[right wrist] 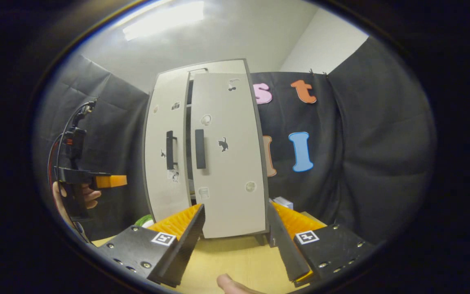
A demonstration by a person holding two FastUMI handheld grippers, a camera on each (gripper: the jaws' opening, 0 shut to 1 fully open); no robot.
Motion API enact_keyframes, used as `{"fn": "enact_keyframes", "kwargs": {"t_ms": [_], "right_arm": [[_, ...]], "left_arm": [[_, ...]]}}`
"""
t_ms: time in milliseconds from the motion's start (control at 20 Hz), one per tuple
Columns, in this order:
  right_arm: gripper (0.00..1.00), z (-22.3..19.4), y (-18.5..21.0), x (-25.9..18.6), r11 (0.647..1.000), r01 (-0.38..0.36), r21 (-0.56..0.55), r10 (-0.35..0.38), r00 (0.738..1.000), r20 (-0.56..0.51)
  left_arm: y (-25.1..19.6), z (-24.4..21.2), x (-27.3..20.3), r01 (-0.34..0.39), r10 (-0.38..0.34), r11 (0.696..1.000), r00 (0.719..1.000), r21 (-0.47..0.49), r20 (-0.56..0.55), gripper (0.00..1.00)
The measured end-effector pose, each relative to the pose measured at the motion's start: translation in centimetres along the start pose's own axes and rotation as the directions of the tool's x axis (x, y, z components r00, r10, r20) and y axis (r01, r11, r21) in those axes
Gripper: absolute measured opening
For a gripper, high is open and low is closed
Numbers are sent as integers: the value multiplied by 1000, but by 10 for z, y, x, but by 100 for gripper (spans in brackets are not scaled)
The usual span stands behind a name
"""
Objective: Grab one shoe with the right hand and put it into the shoe cabinet, grab the other shoe with the left hand and put it into the shoe cabinet; then close the right door with the right hand and the left door with the left hand.
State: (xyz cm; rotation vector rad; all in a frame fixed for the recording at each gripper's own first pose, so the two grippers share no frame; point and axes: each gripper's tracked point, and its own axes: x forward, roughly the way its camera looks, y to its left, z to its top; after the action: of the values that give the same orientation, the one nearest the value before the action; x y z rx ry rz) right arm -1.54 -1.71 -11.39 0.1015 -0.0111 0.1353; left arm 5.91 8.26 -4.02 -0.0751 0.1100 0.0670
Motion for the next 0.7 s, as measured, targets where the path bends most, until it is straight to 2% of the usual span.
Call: {"fn": "enact_keyframes", "kwargs": {"t_ms": [200,700], "right_arm": [[91,3,4,-8,1000,-14,5,14,1000,7],[91,2,9,-27,1000,-25,-8,25,1000,6]], "left_arm": [[-1,2,-14,-5,4,1000,1000,8,15,98],[-9,-4,-45,5,-6,1000,1000,26,27,96]]}}
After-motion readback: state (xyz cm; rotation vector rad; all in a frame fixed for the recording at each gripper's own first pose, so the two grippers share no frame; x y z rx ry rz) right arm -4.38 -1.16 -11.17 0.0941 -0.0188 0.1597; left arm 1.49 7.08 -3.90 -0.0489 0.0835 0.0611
